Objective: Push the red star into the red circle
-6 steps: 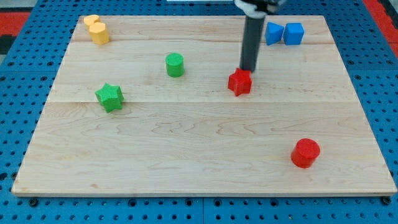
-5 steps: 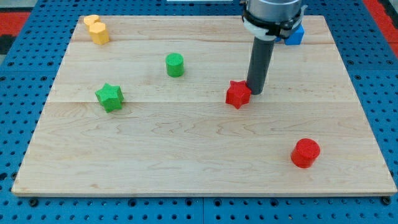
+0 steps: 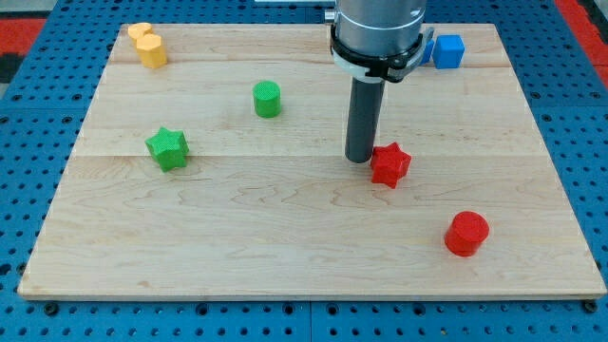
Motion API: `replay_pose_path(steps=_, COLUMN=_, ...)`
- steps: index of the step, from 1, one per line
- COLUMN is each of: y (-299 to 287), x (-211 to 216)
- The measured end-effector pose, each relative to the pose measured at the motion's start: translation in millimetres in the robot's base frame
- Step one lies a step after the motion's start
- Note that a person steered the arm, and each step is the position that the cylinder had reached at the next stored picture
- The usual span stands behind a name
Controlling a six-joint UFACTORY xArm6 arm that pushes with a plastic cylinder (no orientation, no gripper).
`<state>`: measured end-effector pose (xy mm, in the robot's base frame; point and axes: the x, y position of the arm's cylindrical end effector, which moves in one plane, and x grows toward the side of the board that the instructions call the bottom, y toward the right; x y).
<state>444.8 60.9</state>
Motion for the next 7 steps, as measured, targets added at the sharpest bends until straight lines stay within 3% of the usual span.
replay_pose_path(steps=3, y=-1, x=0)
replay_pose_path(steps=5, y=-39, x=-28)
replay_pose_path(steps=6, y=-58, x=-9)
replay_pose_path(steps=7, y=-20, x=5)
